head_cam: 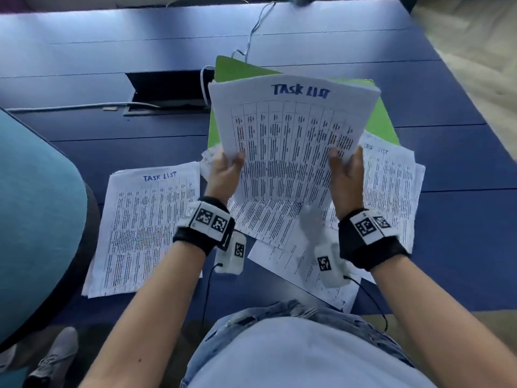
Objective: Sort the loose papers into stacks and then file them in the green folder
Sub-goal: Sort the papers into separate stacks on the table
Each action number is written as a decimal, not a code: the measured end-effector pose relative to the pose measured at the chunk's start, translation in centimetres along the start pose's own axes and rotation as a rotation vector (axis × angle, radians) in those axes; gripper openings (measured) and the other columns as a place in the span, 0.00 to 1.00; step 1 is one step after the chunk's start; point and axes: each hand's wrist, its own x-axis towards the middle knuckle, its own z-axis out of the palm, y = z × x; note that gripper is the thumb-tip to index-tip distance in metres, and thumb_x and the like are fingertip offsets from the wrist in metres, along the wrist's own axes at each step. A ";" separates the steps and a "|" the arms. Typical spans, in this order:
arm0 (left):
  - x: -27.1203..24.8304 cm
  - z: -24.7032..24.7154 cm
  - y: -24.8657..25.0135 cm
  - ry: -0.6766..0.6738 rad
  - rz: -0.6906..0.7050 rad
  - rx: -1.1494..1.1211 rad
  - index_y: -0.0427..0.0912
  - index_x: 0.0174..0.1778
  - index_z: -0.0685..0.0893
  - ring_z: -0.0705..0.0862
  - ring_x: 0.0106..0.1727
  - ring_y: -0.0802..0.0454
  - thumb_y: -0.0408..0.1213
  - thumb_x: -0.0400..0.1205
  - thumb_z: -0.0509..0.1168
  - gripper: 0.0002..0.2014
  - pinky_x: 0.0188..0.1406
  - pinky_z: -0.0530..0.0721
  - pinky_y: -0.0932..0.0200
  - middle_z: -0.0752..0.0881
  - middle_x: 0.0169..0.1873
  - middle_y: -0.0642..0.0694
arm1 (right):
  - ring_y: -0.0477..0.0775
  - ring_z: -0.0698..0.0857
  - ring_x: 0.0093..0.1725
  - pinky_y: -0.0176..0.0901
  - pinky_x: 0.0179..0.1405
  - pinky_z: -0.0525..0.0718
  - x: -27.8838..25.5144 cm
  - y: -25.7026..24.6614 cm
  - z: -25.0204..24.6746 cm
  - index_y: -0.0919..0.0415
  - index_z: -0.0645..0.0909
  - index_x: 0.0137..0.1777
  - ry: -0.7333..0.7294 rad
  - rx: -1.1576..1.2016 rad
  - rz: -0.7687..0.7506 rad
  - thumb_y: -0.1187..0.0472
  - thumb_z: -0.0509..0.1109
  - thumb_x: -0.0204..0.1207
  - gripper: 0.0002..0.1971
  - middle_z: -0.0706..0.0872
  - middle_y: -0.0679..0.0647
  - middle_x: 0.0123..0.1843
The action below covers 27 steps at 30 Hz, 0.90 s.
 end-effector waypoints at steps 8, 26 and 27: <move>1.5 -5.8 1.8 0.257 0.014 0.100 0.51 0.38 0.71 0.78 0.44 0.50 0.27 0.83 0.54 0.13 0.46 0.80 0.53 0.79 0.42 0.45 | 0.45 0.74 0.37 0.49 0.40 0.75 0.4 -0.4 4.5 0.62 0.68 0.58 -0.225 -0.077 0.009 0.64 0.57 0.83 0.06 0.75 0.47 0.40; -3.3 -19.9 -5.3 0.542 -0.485 0.765 0.27 0.64 0.72 0.76 0.67 0.33 0.25 0.79 0.58 0.17 0.65 0.72 0.51 0.78 0.65 0.28 | 0.56 0.86 0.25 0.54 0.31 0.90 -8.7 6.4 18.4 0.70 0.76 0.48 -0.885 -0.667 0.479 0.74 0.67 0.73 0.05 0.85 0.64 0.35; -3.6 -19.9 -5.8 0.512 -0.477 0.774 0.26 0.65 0.71 0.75 0.68 0.33 0.23 0.77 0.58 0.19 0.66 0.71 0.51 0.77 0.65 0.28 | 0.56 0.87 0.26 0.52 0.28 0.90 -9.1 6.8 18.9 0.71 0.75 0.54 -0.890 -0.666 0.489 0.74 0.66 0.74 0.09 0.86 0.67 0.41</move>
